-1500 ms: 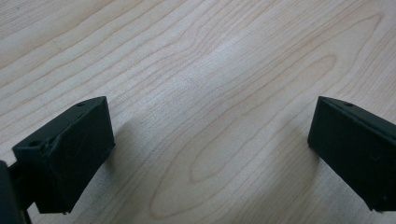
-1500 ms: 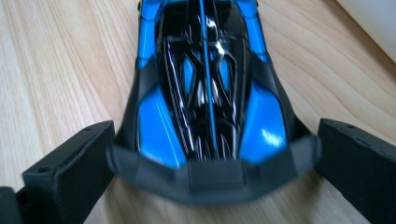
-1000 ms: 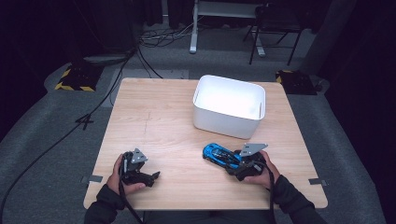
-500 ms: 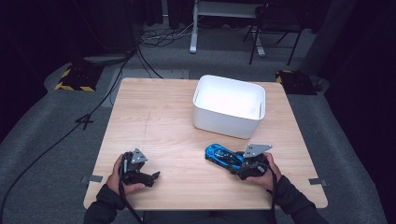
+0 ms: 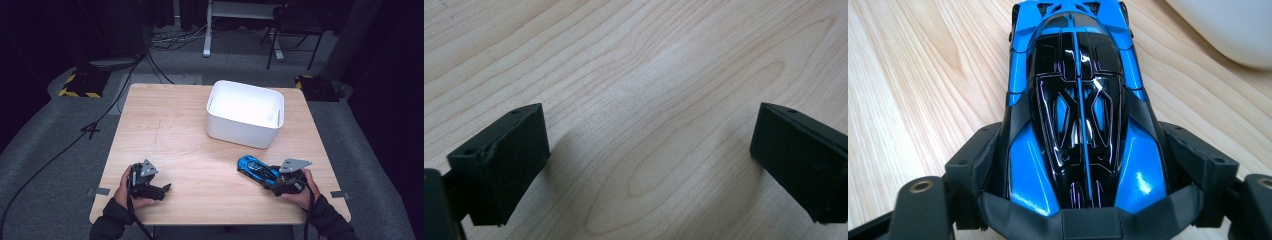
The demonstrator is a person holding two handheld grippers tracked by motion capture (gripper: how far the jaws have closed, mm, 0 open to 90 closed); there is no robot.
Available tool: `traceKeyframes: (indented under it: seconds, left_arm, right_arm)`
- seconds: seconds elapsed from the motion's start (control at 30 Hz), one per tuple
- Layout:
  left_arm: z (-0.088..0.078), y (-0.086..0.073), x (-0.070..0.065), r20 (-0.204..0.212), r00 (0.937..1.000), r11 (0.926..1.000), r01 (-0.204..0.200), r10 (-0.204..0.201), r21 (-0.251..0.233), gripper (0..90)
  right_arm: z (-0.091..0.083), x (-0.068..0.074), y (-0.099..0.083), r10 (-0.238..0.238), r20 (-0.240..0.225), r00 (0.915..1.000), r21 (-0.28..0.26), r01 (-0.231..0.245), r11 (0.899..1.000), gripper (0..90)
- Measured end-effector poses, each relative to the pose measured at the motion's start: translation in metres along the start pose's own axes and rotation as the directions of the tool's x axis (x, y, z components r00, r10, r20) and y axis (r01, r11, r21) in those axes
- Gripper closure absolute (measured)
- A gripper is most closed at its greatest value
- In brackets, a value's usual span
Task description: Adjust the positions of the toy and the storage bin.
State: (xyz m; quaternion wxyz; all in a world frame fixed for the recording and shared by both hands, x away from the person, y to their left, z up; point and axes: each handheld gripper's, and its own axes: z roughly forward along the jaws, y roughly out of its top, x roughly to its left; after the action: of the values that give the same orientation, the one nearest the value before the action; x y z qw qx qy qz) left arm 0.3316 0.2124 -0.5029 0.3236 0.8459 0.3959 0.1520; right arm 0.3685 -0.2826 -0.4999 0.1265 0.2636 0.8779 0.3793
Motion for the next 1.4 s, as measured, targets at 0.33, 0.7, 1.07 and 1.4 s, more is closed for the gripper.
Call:
traceKeyframes:
  seconds: [0.33, 0.7, 1.07, 1.4]
  left_arm:
    - [0.003, 0.004, 0.0, 0.002, 1.0, 1.0, -0.004, 0.004, -0.001, 5.1]
    - [0.013, 0.015, 0.0, 0.008, 0.9991, 0.999, -0.042, 0.042, -0.016, 8.0]
    - [0.031, 0.048, -0.007, 0.097, 0.9945, 0.9978, -0.035, 0.04, -0.056, 16.5]
    - [0.04, 0.1, -0.029, 0.121, 0.9884, 0.984, -0.07, 0.091, -0.164, 19.1]
  right_arm:
    - [-0.032, -0.024, -0.03, 0.096, 0.115, 0.9887, 0.002, -0.097, 0.995, 24.2]
    - [-0.055, -0.056, -0.052, 0.27, 0.276, 0.9225, -0.024, -0.274, 0.961, 24.2]
    - [-0.051, -0.063, -0.05, 0.292, 0.297, 0.9092, -0.049, -0.291, 0.955, 24.2]
    - [-0.053, -0.061, -0.052, 0.298, 0.302, 0.9055, -0.052, -0.297, 0.953, 24.2]
